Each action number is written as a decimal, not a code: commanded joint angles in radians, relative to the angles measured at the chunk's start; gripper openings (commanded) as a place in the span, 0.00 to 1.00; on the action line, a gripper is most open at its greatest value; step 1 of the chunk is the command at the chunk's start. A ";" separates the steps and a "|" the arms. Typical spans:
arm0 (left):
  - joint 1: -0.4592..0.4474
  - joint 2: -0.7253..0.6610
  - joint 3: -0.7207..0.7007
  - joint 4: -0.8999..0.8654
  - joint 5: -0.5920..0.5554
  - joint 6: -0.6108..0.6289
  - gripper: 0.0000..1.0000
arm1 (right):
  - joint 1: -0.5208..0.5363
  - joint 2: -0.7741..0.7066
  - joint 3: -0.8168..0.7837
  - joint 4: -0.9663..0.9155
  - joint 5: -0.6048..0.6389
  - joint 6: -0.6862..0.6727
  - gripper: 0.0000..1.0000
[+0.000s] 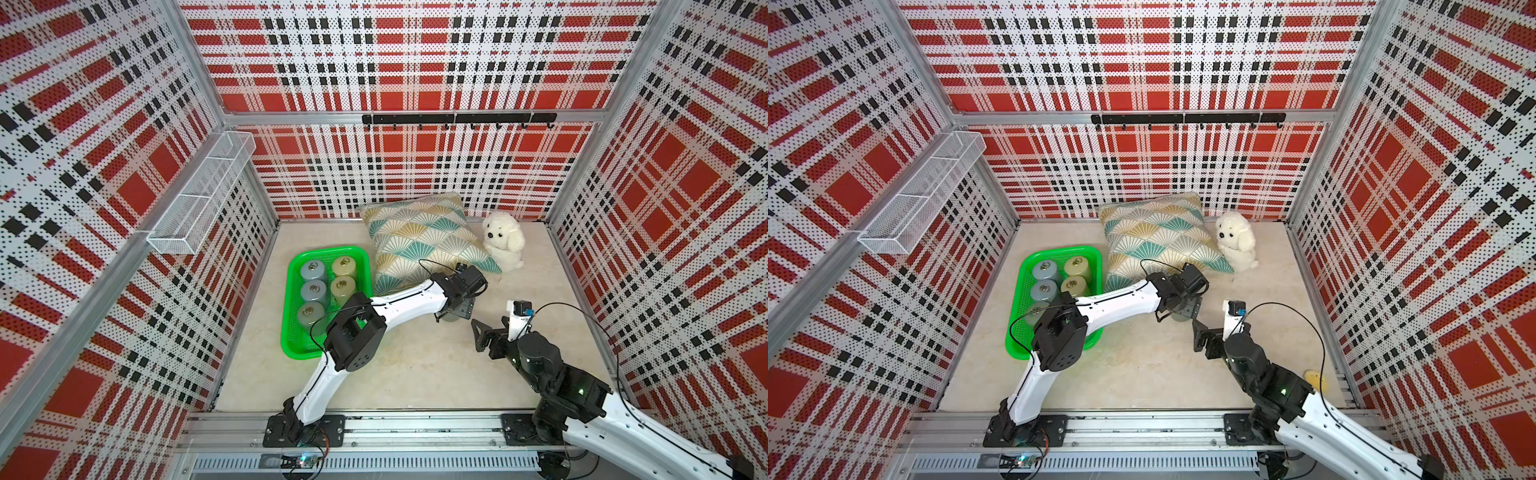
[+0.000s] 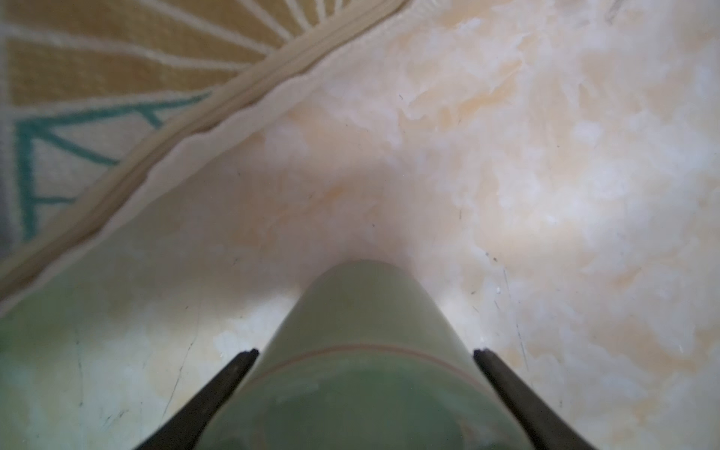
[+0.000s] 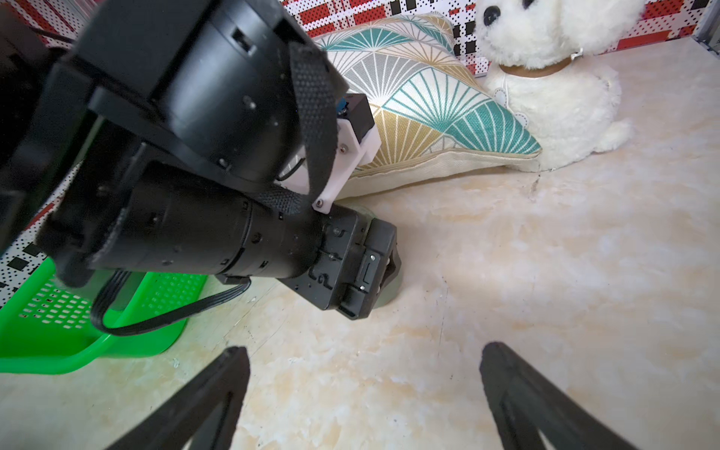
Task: Take the tea canister out of the basket
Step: Place the tea canister at the center of the board.
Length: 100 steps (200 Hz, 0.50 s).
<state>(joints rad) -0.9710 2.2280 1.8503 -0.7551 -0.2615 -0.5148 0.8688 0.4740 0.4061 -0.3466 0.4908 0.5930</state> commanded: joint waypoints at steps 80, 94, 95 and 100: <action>0.045 0.036 0.053 0.040 0.023 0.032 0.71 | -0.019 0.016 -0.015 0.038 -0.019 -0.003 1.00; 0.045 0.044 0.059 0.040 0.032 0.033 0.80 | -0.021 0.018 -0.015 0.037 -0.017 -0.002 1.00; 0.045 0.044 0.059 0.040 0.032 0.033 0.80 | -0.021 0.018 -0.015 0.037 -0.017 -0.002 1.00; 0.045 0.045 0.060 0.040 0.032 0.033 0.82 | -0.021 0.018 -0.014 0.037 -0.018 -0.002 1.00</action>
<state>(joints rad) -0.9302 2.2604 1.8748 -0.7494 -0.2367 -0.4961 0.8558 0.4892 0.3985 -0.3302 0.4747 0.5930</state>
